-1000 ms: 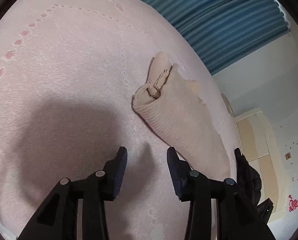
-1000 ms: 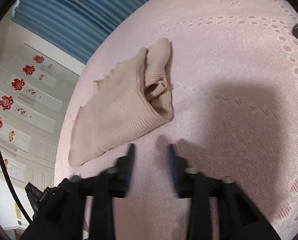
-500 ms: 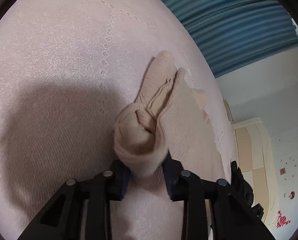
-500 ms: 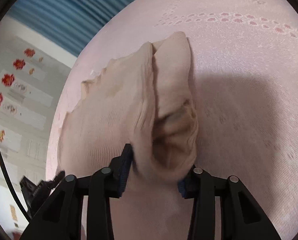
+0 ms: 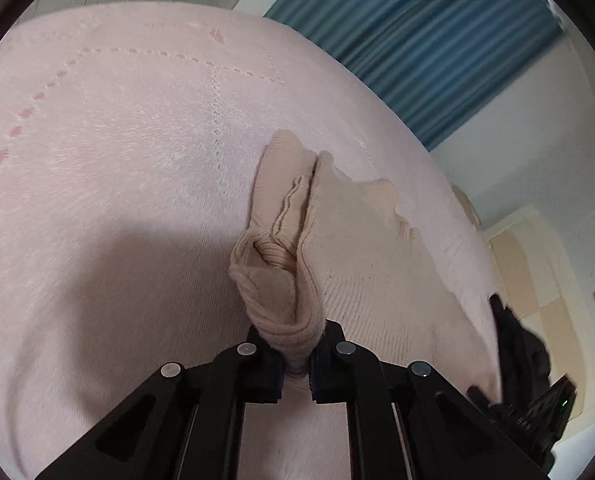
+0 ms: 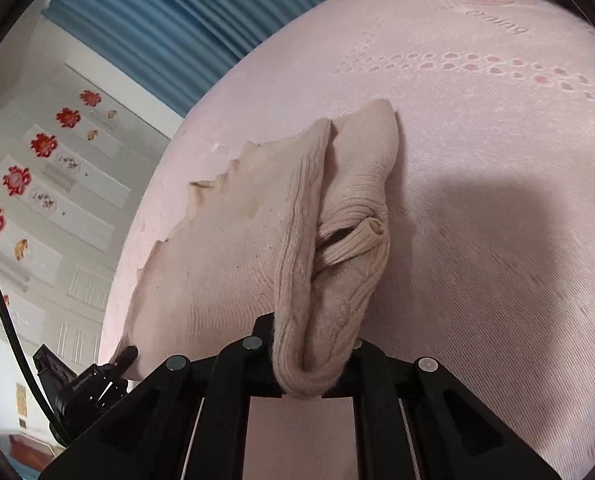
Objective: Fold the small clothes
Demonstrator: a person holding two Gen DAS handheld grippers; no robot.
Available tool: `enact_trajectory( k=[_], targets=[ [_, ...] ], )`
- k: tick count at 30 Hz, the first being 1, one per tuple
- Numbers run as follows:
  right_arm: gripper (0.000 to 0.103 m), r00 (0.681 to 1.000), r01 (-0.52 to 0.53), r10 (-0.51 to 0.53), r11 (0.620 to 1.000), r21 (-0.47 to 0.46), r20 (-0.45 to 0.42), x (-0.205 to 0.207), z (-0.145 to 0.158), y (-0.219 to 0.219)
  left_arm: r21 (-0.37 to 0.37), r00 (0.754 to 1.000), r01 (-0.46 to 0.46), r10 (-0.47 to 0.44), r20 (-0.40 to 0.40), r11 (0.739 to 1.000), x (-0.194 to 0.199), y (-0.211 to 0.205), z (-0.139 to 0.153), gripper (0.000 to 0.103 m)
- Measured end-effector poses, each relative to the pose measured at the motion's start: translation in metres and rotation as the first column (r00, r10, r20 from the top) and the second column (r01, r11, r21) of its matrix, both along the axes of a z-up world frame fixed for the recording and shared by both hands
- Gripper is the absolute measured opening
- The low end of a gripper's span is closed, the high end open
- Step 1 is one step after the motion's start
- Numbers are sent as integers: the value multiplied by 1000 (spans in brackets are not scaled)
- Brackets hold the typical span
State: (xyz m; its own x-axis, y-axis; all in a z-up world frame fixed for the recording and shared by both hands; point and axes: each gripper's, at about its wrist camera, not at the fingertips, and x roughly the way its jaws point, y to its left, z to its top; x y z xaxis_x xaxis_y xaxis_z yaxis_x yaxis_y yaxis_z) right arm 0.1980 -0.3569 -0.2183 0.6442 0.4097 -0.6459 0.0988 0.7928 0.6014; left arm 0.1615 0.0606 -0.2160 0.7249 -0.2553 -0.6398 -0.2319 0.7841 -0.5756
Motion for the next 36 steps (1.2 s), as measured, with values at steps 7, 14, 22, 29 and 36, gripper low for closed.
enact_trajectory(
  k=[7, 14, 22, 29, 36],
  targets=[
    [9, 1000, -5, 5, 1000, -20, -13, -48, 4, -10, 91, 999, 50, -51, -1, 995, -57, -16, 9, 9],
    [24, 998, 22, -30, 988, -156, -49, -73, 15, -5, 203, 994, 92, -78, -74, 975, -78, -18, 9, 23],
    [36, 996, 75, -48, 912, -404, 78, -105, 64, 14, 162, 995, 99, -95, -36, 982, -83, 11, 17, 48],
    [42, 984, -91, 156, 861, -501, 90, -83, 63, 96, 131, 996, 84, -81, -30, 988, -71, 25, 13, 53],
    [45, 985, -162, 170, 801, -577, -42, -42, 19, 152, 30, 996, 84, -83, -30, 996, -70, 37, 5, 53]
  ],
)
